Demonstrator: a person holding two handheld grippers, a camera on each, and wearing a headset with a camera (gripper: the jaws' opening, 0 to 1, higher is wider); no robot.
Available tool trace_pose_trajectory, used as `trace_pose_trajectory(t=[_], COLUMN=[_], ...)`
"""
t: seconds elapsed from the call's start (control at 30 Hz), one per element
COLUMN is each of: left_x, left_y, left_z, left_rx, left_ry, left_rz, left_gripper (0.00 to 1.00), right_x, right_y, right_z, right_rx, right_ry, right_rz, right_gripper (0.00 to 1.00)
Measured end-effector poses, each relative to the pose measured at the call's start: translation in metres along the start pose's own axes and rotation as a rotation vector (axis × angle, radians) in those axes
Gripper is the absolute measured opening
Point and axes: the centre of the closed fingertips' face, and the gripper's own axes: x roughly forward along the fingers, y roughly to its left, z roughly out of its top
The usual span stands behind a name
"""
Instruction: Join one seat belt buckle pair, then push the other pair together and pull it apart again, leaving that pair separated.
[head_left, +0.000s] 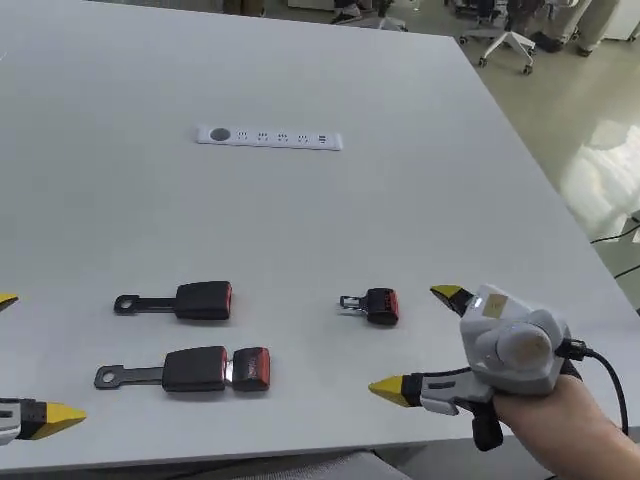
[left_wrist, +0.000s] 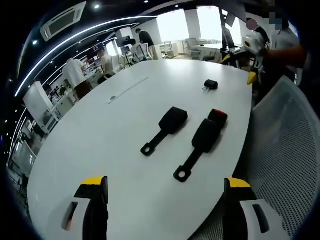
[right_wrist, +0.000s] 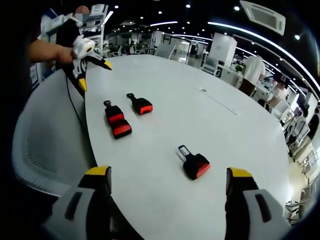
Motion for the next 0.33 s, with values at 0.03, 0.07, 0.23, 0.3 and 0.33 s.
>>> trace_pose_trajectory(t=[0.03, 0.07, 0.23, 0.3, 0.33], left_x=[-0.0005, -0.0022, -0.0040, -0.0042, -0.0039], left_y=[0.0003, 0.0003, 0.0012, 0.0007, 0.0004], left_z=[-0.0009, -0.0044, -0.0102, -0.0097, -0.0092], left_rx=[-0.002, -0.012, -0.037, -0.035, -0.033], left_ry=[0.000, 0.002, 0.007, 0.003, 0.000], left_rz=[0.002, 0.004, 0.018, 0.020, 0.019], left_gripper=[1.00, 1.00, 1.00, 1.00, 1.00], right_x=[-0.0017, -0.0028, -0.0062, -0.0070, -0.0071], right_y=[-0.0013, -0.0022, -0.0041, -0.0041, -0.0037], right_z=[-0.0012, -0.0023, -0.0075, -0.0095, -0.0101], right_rx=[0.010, 0.015, 0.026, 0.029, 0.031], right_ry=[0.000, 0.001, 0.008, 0.010, 0.010], right_rz=[-0.006, -0.011, -0.022, -0.026, -0.026], right_gripper=[0.99, 1.00, 1.00, 1.00, 1.00])
